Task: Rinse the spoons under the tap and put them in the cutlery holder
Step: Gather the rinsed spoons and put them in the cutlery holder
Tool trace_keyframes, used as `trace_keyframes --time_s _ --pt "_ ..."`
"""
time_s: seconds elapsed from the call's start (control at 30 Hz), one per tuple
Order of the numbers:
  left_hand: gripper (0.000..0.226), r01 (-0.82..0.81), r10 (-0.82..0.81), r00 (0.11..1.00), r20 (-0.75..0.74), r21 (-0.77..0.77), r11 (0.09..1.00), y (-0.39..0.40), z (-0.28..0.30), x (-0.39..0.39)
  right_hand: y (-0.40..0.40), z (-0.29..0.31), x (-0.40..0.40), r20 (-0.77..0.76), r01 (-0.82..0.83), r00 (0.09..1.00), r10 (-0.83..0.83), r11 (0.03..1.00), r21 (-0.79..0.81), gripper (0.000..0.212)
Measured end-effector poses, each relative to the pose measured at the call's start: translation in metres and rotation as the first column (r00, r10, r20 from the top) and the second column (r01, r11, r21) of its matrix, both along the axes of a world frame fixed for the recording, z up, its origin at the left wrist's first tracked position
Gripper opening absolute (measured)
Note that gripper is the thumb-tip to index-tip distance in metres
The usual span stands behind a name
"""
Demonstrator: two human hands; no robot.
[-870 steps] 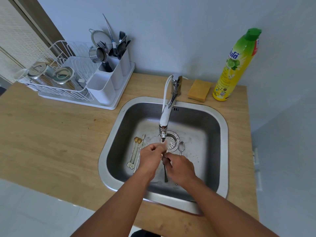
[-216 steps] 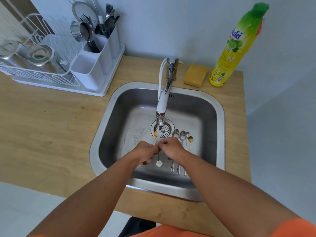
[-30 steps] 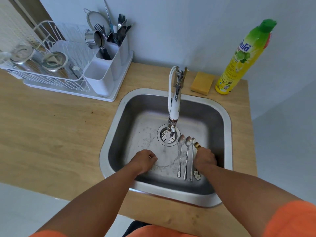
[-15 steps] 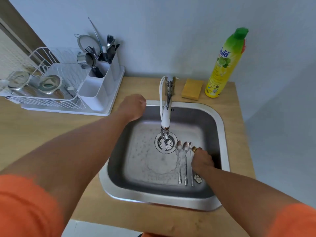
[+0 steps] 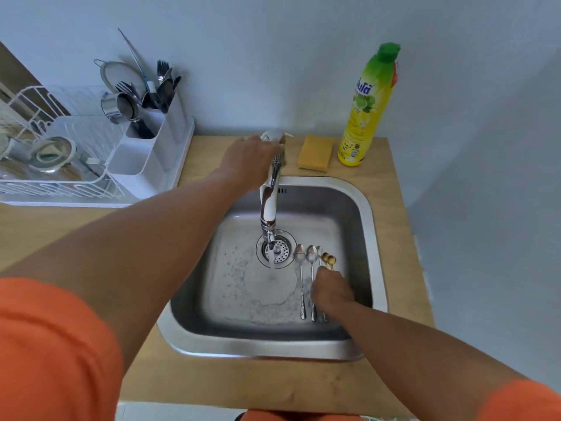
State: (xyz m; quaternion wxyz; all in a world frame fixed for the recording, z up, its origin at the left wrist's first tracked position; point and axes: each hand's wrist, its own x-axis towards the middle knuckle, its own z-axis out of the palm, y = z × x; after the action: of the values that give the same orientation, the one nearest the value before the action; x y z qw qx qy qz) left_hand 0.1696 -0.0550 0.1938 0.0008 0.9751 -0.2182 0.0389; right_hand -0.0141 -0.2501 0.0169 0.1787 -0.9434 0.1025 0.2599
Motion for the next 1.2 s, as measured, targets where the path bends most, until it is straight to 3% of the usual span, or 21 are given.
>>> trace_keyframes --time_s 0.03,0.1,0.17,0.23,0.3,0.37,0.47,0.57,0.73,0.97,1.2 --pt "0.064 0.013 -0.013 1.000 0.004 -0.007 1.000 0.003 -0.005 -0.004 0.000 0.000 -0.001 0.000 0.010 1.000 -0.010 1.000 0.004 0.003" --pt "0.058 -0.073 0.073 0.997 -0.010 -0.206 0.976 0.007 -0.015 -0.018 -0.001 0.000 -0.001 0.002 0.028 1.000 -0.028 1.000 0.008 0.008" --pt "0.038 -0.226 0.252 0.968 -0.011 -0.484 0.845 0.010 -0.031 -0.038 -0.002 0.000 -0.002 -0.001 0.036 0.999 -0.036 0.999 0.006 0.010" --pt "0.020 -0.386 0.411 0.905 -0.108 -0.614 0.689 0.014 -0.054 -0.066 -0.002 0.000 -0.003 -0.016 0.029 0.999 -0.029 1.000 0.009 0.009" --pt "0.009 -0.546 0.483 0.833 -0.272 -0.547 0.634 0.018 -0.085 -0.096 -0.003 0.000 -0.004 -0.040 0.026 0.999 -0.026 1.000 0.017 0.007" --pt "0.009 -0.639 0.490 0.764 -0.420 -0.393 0.661 0.016 -0.116 -0.126 -0.005 0.002 -0.005 -0.067 0.049 0.997 -0.046 0.998 0.034 0.006" --pt "0.012 -0.685 0.457 0.647 -0.611 -0.204 0.699 -0.002 -0.148 -0.163 -0.011 0.002 -0.005 -0.106 0.095 0.991 -0.087 0.993 0.070 0.004" --pt "0.013 -0.662 0.389 0.574 -0.721 -0.128 0.738 -0.030 -0.164 -0.183 -0.016 0.004 -0.003 -0.129 0.129 0.985 -0.116 0.987 0.098 0.004" --pt "0.025 -0.628 0.354 0.576 -0.737 -0.122 0.768 -0.064 -0.169 -0.177 -0.017 0.006 0.001 -0.143 0.248 0.963 -0.231 0.962 0.117 0.011" --pt "0.039 -0.668 0.432 0.551 -0.714 -0.067 0.741 -0.082 -0.176 -0.150 -0.018 0.003 0.002 -0.181 0.258 0.956 -0.230 0.955 0.148 0.021" --pt "0.026 -0.738 0.467 0.495 -0.733 -0.070 0.671 -0.082 -0.185 -0.148 -0.014 -0.004 0.012 -0.165 0.243 0.962 -0.218 0.958 0.153 0.023"
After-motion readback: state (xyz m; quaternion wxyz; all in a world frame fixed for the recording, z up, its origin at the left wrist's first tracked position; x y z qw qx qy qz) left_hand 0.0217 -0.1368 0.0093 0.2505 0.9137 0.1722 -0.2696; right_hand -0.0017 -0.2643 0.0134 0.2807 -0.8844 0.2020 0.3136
